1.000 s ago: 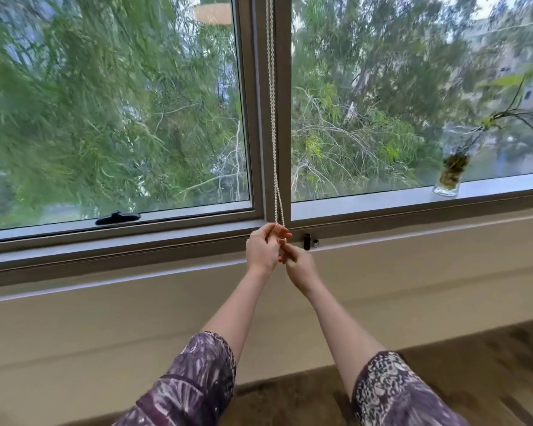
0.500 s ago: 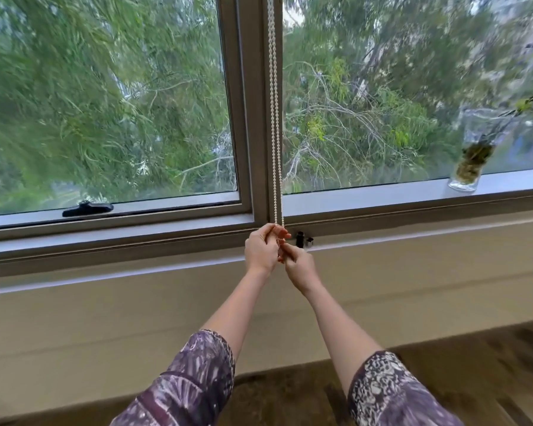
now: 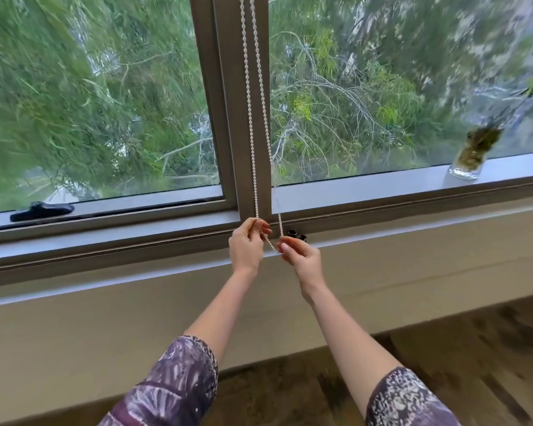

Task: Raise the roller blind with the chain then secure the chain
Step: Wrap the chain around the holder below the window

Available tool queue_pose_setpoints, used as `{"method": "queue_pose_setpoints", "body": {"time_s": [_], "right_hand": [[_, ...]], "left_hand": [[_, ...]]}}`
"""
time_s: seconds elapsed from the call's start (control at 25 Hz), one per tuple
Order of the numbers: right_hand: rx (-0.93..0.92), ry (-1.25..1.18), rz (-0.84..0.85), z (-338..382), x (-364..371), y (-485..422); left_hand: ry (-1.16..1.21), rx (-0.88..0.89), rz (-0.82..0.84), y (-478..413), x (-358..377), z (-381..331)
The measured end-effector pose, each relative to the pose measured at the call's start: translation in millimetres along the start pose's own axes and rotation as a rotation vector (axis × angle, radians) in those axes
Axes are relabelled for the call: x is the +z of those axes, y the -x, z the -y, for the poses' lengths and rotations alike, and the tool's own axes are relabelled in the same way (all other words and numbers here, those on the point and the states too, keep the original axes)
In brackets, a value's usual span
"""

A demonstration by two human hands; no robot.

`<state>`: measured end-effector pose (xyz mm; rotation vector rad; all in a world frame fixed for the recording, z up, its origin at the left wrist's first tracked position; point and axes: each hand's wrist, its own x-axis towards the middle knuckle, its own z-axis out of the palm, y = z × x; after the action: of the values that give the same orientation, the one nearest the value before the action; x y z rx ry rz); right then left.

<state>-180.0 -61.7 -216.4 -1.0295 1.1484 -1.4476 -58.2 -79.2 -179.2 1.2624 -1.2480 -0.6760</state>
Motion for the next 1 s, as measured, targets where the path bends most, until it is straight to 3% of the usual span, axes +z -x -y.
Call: {"method": "queue_pose_setpoints", "body": {"time_s": [0.08,0.16,0.44,0.64,0.8,1.0], "right_hand": [[0.084,-0.174,-0.114,-2.2,-14.6,-17.1],[0.117,-0.109,-0.183,-6.9,-30.3,-37.1],[0.053,0.798,-0.151,-24.8,-57.8,-88.7],[-0.01,1.084,0.002,-35.9,-53.7,-111.9],[-0.031,1.192,0.026,-38.5,-47.2,-119.4],[-0.076,1.163,0.002,-34.7,-50.4,-118.1]], "left_hand": [[0.013,0.005,0.004,-4.4,1.3,6.7],[0.011,0.013,0.012,-7.1,4.0,15.1],[0.033,-0.052,0.07,-8.9,14.9,43.7],[0.125,-0.136,0.042,-11.2,17.3,55.4],[0.283,-0.24,0.038,-15.5,18.9,57.4],[0.367,-0.31,0.042,-20.5,19.5,58.8]]}}
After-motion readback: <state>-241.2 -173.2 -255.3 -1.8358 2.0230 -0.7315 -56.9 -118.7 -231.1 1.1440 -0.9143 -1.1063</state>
